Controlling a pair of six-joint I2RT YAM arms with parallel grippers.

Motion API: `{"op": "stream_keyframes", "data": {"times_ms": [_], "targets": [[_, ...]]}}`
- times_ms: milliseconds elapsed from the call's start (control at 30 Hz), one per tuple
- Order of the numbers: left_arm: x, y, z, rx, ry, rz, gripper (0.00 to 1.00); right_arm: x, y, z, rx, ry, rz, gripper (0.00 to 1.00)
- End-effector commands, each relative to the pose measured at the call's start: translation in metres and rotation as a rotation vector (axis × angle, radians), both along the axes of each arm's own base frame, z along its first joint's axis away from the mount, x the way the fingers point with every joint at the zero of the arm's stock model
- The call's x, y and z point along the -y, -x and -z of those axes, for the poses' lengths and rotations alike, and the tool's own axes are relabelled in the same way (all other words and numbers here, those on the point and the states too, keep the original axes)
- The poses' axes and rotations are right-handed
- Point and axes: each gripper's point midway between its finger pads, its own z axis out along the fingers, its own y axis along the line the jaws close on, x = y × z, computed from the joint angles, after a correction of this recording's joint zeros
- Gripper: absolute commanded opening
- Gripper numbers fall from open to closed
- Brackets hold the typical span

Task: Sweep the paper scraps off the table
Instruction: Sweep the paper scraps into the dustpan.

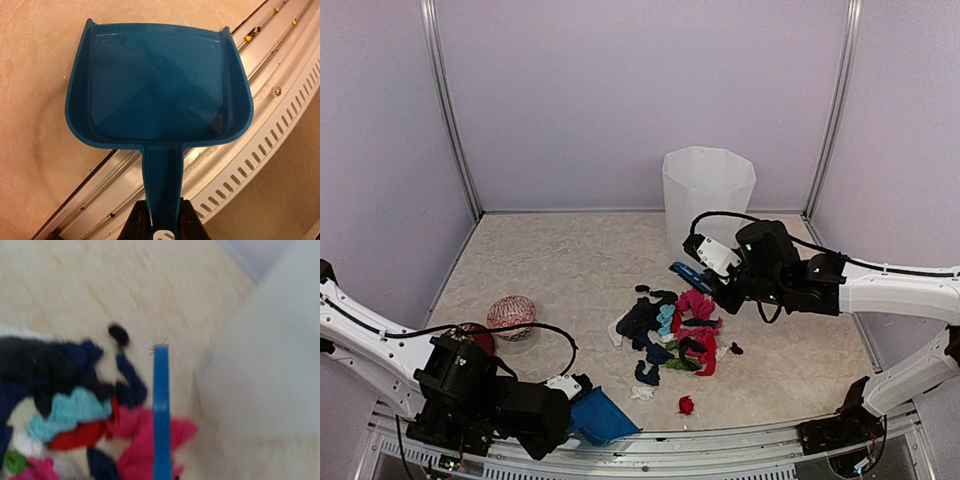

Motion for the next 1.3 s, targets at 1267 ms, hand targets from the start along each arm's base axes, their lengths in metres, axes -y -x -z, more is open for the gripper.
{"op": "stream_keyframes", "data": {"times_ms": [1267], "targets": [[0.06, -0.091, 0.054, 0.185, 0.055, 0.075, 0.0, -0.038, 0.077, 0.045, -0.545, -0.092, 0.128, 0.0]]}}
